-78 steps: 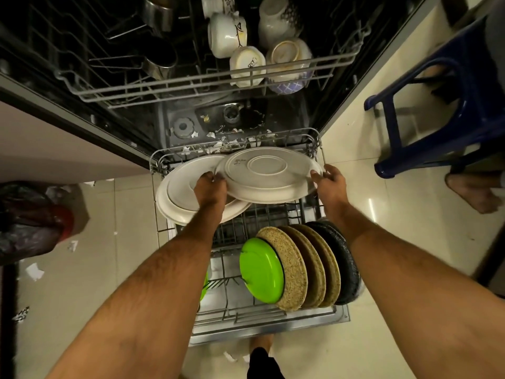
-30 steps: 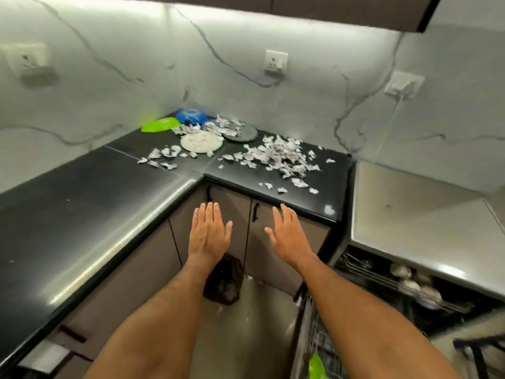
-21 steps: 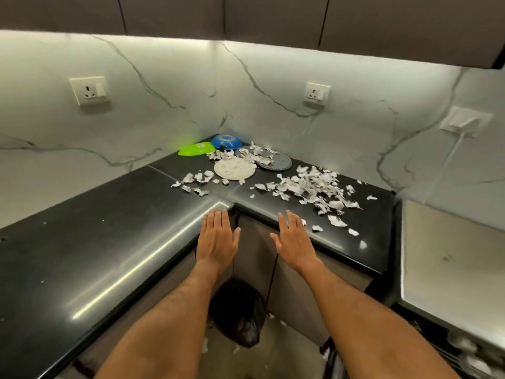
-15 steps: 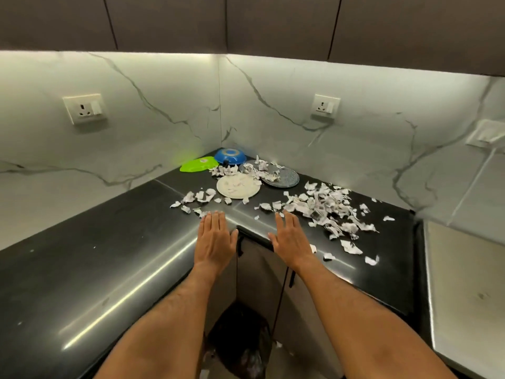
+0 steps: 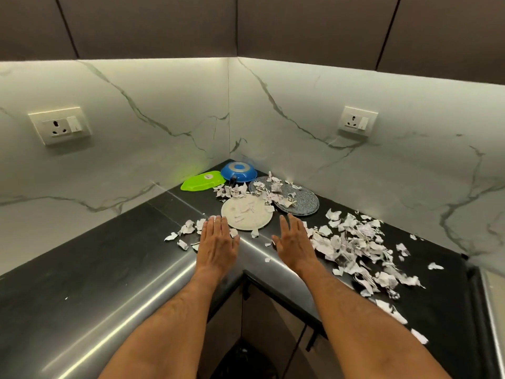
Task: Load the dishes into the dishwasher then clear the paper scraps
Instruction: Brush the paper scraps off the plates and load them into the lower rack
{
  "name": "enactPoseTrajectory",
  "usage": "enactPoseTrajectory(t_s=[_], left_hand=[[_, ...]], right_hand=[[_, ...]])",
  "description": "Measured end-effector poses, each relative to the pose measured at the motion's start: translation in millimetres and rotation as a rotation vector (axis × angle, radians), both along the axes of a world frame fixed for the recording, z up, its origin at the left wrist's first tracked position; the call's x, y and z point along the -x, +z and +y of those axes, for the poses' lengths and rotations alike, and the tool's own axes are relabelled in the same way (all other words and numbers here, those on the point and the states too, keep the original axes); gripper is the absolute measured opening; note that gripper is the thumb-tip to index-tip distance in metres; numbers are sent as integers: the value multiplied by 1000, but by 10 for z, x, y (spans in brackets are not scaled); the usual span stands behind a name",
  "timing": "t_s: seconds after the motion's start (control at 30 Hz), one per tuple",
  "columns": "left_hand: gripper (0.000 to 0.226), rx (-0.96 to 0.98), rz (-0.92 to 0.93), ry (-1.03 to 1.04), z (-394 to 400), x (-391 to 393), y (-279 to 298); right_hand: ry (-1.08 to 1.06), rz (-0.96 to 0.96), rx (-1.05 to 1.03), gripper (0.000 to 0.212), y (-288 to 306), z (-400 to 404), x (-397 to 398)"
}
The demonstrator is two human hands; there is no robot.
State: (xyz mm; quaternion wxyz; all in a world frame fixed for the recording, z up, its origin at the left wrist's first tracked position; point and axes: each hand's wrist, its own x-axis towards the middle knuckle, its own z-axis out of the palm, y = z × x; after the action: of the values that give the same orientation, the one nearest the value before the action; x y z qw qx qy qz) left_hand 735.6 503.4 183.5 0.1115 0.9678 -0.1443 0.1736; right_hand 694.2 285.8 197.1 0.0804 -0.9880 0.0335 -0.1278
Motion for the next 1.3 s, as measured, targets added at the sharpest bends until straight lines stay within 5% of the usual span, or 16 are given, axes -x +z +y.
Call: enactPoseTrajectory(t_s=[0.53, 0.73, 1.3], left_hand=[[50, 30, 188, -22, 161, -1951, -530], [35, 115, 279, -37, 98, -2348, -611], [35, 303, 629, 90, -268, -3073, -811]], right_hand=[[-252, 278, -204, 55, -372, 61, -1599], [-285, 365, -240, 49, -546, 129, -1997], [-440, 428, -443, 50, -879, -30, -2666]])
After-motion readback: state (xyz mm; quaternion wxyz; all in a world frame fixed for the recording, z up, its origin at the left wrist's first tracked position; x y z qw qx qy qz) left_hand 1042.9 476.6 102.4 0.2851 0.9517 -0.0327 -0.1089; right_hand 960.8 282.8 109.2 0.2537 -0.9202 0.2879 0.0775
